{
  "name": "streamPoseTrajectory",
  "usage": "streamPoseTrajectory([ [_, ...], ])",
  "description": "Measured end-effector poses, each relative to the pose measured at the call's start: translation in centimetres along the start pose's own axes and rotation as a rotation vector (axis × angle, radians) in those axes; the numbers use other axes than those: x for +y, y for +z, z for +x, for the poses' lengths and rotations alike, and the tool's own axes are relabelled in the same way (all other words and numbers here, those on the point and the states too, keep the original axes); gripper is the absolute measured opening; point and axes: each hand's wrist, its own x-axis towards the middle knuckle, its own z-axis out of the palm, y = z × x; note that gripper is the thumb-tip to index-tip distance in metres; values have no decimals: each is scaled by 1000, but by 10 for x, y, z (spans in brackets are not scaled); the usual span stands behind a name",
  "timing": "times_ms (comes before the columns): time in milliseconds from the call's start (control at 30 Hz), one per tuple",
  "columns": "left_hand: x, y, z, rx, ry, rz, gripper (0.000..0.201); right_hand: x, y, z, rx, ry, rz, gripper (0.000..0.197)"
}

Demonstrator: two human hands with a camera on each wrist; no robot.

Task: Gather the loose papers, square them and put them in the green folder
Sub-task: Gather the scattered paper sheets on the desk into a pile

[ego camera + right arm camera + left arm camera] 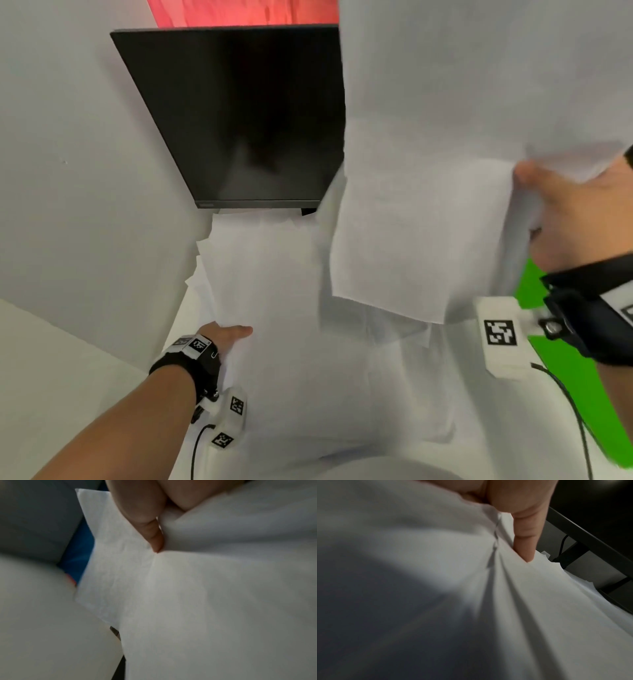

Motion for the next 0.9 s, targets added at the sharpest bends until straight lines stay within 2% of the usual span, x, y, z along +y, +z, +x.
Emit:
streamPoseTrajectory([
  [67, 1, 0, -6, -7, -8, 13, 78, 6, 14, 9, -72, 92, 167, 11],
  [133, -2, 0, -3, -29, 6, -6, 79, 28, 33, 17, -176, 123, 83, 21],
  [167, -2, 1, -1, -33, 11, -21, 79, 42, 43, 18, -222, 189, 69, 26],
  [233, -1, 2, -4, -44, 17, 1, 62, 79, 59, 17, -310, 365, 17, 33],
  [300, 1, 2, -7, -22, 16, 9, 53, 117, 69, 13, -439, 547, -136, 53],
  [367, 1, 3, -8, 10, 8, -49, 61, 154, 75, 8, -585, 706, -383, 76],
  [433, 1, 3, -7, 32, 6, -82, 64, 179, 82, 0, -709, 761, -605, 85],
  [500, 1, 2, -4, 29, -14, -117, 66, 190, 90, -8, -725, 713, -745, 78],
  [600, -3, 1, 1, -5, -10, -152, 85, 190, 105, -17, -524, 539, -768, 47],
  [667, -8, 1, 6, -29, 22, -167, 92, 185, 116, -26, -570, 458, -764, 34],
  [733, -11, 3, 9, -42, 67, -178, 73, 186, 125, -36, -767, 411, -768, 25],
  [767, -12, 3, 9, -54, 83, -171, 62, 187, 125, -38, -816, 410, -750, 19],
  [833, -11, 0, 9, -73, 77, -106, 55, 187, 122, -29, -744, 384, -733, 14],
  [900, -9, -2, 8, -85, 66, -36, 56, 185, 105, -11, -551, 393, -811, 33],
])
